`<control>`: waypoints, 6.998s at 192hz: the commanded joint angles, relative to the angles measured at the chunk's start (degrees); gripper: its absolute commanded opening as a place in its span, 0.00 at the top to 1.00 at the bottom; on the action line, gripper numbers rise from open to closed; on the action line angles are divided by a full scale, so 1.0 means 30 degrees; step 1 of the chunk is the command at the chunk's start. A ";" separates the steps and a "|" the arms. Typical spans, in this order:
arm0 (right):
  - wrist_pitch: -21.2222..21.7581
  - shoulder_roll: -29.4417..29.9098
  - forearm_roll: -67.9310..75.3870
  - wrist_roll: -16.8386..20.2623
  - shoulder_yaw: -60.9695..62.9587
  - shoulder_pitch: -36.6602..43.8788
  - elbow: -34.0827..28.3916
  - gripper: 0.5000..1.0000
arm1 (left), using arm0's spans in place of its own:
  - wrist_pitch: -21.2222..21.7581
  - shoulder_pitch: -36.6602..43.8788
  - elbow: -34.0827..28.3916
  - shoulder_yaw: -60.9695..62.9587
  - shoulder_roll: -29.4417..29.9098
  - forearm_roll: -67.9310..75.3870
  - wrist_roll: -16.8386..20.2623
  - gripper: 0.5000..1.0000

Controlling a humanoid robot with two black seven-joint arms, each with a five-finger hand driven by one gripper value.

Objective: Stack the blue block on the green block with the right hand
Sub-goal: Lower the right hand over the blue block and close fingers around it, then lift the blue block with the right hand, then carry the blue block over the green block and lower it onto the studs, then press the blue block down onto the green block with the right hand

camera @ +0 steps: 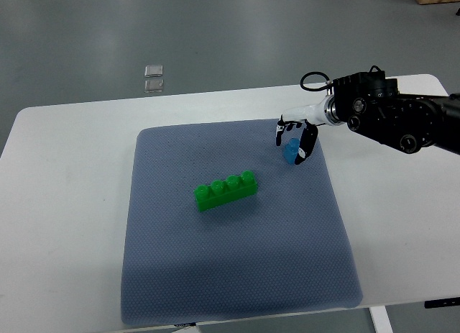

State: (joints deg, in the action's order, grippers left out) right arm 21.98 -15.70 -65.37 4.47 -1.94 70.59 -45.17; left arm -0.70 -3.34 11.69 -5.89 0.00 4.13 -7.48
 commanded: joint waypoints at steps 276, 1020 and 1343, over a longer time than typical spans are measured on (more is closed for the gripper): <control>0.0379 -0.2089 -0.0652 -0.0611 -0.0116 0.2835 -0.2871 0.91 | 0.0000 0.0001 0.0001 0.0001 0.0000 0.0000 0.0003 0.00; -0.5890 0.1221 0.8402 0.5044 -0.5273 0.3920 -0.7912 0.90 | 0.0000 0.0001 -0.0117 -0.0029 0.0000 0.0000 -0.0026 0.00; -0.7765 0.1250 0.6293 0.4341 -0.5273 0.2485 -0.7971 0.94 | 0.0029 0.0030 -0.0175 0.0001 0.0000 0.0000 0.0003 0.00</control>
State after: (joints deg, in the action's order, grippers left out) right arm -0.93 -11.80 -46.43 17.59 -17.75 78.10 -69.10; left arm -0.61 -3.25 11.16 -5.89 0.00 4.13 -7.50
